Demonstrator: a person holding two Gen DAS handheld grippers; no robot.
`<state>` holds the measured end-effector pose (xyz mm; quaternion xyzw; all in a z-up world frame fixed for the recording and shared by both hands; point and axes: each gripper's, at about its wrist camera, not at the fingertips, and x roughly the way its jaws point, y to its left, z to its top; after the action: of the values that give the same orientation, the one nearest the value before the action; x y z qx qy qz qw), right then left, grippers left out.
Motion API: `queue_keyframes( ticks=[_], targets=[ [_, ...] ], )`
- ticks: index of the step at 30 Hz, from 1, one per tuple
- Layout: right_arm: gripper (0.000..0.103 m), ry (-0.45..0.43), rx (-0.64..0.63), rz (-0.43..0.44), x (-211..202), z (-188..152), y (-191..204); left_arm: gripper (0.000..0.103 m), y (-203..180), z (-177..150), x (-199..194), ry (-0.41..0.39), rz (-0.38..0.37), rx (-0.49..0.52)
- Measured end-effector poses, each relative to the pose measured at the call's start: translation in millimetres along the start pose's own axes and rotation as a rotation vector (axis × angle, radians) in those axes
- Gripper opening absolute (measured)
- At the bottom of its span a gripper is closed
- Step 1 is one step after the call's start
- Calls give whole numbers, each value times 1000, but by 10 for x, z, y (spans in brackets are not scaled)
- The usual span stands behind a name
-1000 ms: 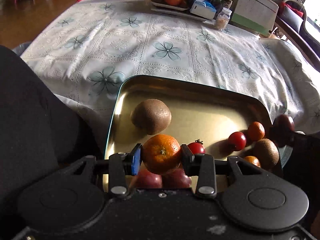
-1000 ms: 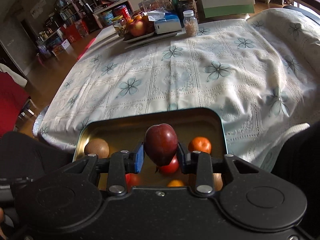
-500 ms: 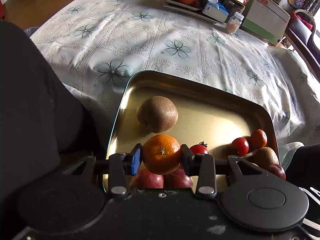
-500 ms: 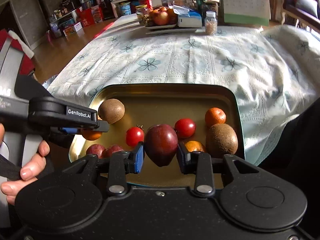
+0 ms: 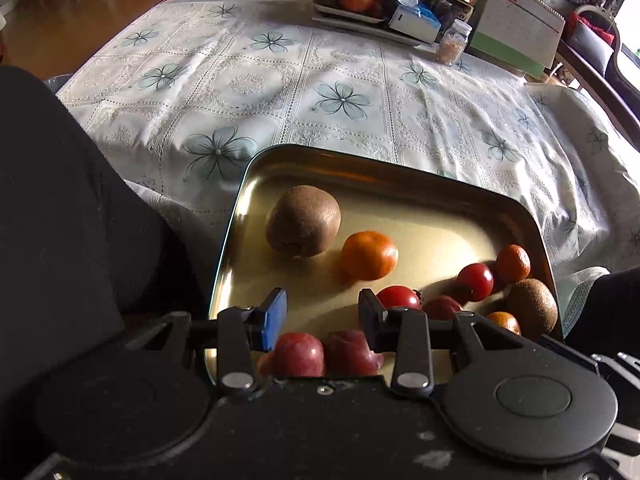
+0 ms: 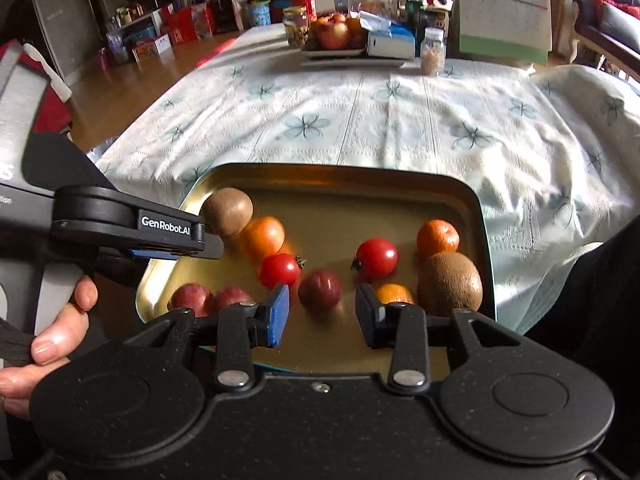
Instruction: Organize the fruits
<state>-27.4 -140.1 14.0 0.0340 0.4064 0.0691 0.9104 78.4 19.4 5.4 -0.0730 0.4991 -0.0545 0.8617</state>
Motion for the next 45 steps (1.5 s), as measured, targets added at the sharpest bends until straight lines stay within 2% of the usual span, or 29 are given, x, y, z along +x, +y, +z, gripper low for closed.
queue_keyframes(
  ticks=[11,18,25,45],
  targets=[
    [47,38,116,-4,-110,-166,-153,39,-210,-295,-138,-56,47,113],
    [47,40,212,-41,-137,-180,-306,39,-342,-478,-194,-89,74,175],
    [47,35,212,-76,-161,-192,-312,39,-316,-515,-232,-108,82,162],
    [47,42,212,-69,-97,-185,-309,39,-377,-536,-196,-104,108,199]
  ],
)
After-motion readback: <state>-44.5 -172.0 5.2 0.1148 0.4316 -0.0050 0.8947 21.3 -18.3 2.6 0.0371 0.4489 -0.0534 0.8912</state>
